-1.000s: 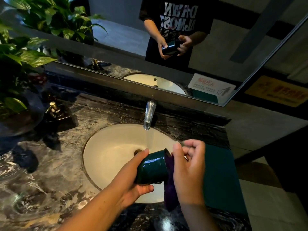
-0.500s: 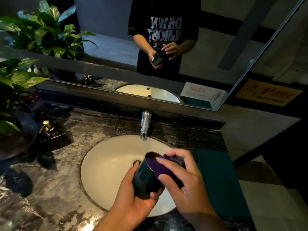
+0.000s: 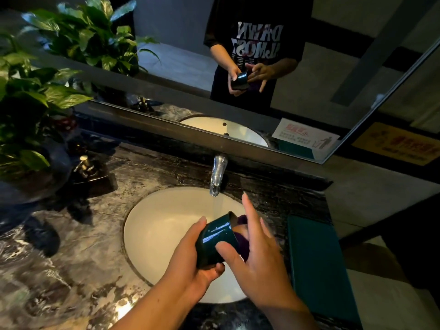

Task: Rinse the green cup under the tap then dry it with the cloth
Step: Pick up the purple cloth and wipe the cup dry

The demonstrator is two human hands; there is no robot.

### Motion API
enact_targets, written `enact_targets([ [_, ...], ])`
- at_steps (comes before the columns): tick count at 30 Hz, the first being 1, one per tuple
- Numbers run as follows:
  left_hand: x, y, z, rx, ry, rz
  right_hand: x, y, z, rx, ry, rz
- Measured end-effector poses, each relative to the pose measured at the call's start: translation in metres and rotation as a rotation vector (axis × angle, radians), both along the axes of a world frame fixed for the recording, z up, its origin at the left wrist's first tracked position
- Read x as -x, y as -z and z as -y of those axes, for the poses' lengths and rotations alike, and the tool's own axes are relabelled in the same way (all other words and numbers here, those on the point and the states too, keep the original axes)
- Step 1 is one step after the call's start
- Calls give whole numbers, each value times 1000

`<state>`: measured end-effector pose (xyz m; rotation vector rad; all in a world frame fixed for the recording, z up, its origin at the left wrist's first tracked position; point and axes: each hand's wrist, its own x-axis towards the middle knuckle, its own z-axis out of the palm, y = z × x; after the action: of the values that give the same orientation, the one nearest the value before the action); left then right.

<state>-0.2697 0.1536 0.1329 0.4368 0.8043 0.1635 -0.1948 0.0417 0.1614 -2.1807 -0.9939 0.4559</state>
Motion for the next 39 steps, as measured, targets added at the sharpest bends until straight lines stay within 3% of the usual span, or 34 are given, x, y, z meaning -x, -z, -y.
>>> enact_targets([
  [4, -1, 1, -3, -160, -14, -26, -4, 5, -5, 29, -31, -213],
  [12, -3, 17, -6, -508, -50, -48, -5, 15, -11, 81, 34, -336],
  [17, 0, 15, -7, -858, -21, 11, -7, 23, -4, -95, 113, -597],
  [21, 7, 24, -10, -1159, 36, 91, -5, 26, 1, -286, 230, -1006],
  [23, 8, 25, -13, -1258, 53, 116, -3, 25, 3, -320, 210, -1056],
  [27, 4, 12, -11, -1121, 152, 95, -3, 30, 7, -307, 269, -909],
  [31, 2, -13, -4, -814, 355, 24, -11, 20, 16, -263, 200, -612],
  [35, 1, -23, -13, -362, 425, -54, -15, 15, 28, -131, 90, -403],
  [39, -4, -18, -20, -190, 420, -153, -11, 13, 31, 1, -26, -270],
])
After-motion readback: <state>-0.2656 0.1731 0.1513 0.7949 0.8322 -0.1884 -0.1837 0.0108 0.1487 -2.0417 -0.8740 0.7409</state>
